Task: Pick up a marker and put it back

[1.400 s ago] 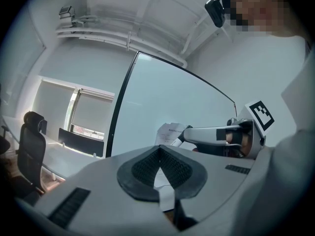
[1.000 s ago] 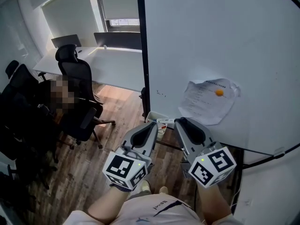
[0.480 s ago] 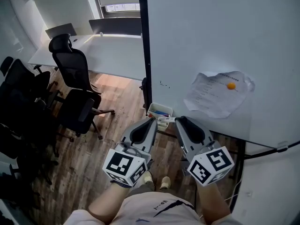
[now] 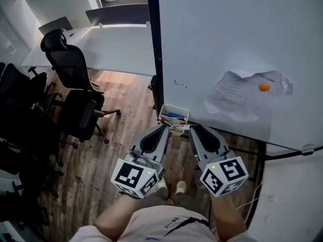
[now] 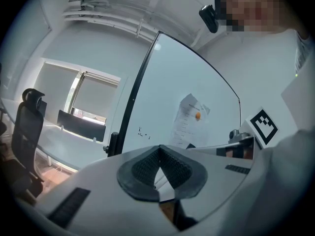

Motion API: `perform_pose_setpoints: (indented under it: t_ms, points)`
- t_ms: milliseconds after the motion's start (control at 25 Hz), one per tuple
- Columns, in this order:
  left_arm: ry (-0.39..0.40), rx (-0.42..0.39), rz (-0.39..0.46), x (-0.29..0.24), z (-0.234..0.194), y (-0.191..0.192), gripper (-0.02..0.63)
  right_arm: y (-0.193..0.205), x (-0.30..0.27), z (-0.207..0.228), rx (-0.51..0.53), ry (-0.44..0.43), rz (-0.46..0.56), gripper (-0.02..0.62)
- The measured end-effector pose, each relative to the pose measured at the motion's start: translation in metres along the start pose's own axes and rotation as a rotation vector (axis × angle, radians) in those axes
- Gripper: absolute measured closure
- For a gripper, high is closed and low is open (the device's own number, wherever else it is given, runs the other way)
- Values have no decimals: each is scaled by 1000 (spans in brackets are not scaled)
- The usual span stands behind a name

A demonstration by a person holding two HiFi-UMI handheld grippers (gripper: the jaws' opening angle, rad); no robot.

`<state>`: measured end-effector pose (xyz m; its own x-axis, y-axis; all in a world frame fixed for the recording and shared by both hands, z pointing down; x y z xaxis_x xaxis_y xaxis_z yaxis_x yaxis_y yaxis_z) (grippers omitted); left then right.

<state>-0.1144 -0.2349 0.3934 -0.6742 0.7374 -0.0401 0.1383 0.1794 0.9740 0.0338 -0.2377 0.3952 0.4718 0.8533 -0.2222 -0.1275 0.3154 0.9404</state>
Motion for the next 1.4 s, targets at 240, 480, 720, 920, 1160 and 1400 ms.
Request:
perform_pose_setpoints:
  t_ms: [240, 480, 720, 920, 1160, 1400]
  points:
    - [19, 23, -26, -9, -16, 23, 598, 33, -21, 15, -13, 60, -41, 528]
    - [32, 24, -41, -14, -29, 42, 598, 69, -40, 28, -21, 98, -96, 528]
    - [39, 31, -54, -17, -39, 63, 598, 103, -57, 36, -53, 112, -128, 528]
    - [51, 27, -70, -20, -44, 74, 598, 127, -69, 40, -65, 119, -154, 528]
    - [58, 29, -84, -24, -43, 75, 598, 139, -75, 44, -46, 133, -199, 526]
    - [61, 36, -98, -27, -33, 68, 598, 135, -67, 47, -42, 134, -242, 468]
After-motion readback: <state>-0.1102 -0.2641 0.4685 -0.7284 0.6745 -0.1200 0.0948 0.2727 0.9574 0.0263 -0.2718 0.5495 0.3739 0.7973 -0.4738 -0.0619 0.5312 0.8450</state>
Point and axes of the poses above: the fingertips, and each gripper's own axes: x backward along the fingers, z to its right, y out of its underside, the point moved 6 cm from there along x, backward along the fingers, and after that the axes turned 5 degrees about y, right-handed, at the moved point
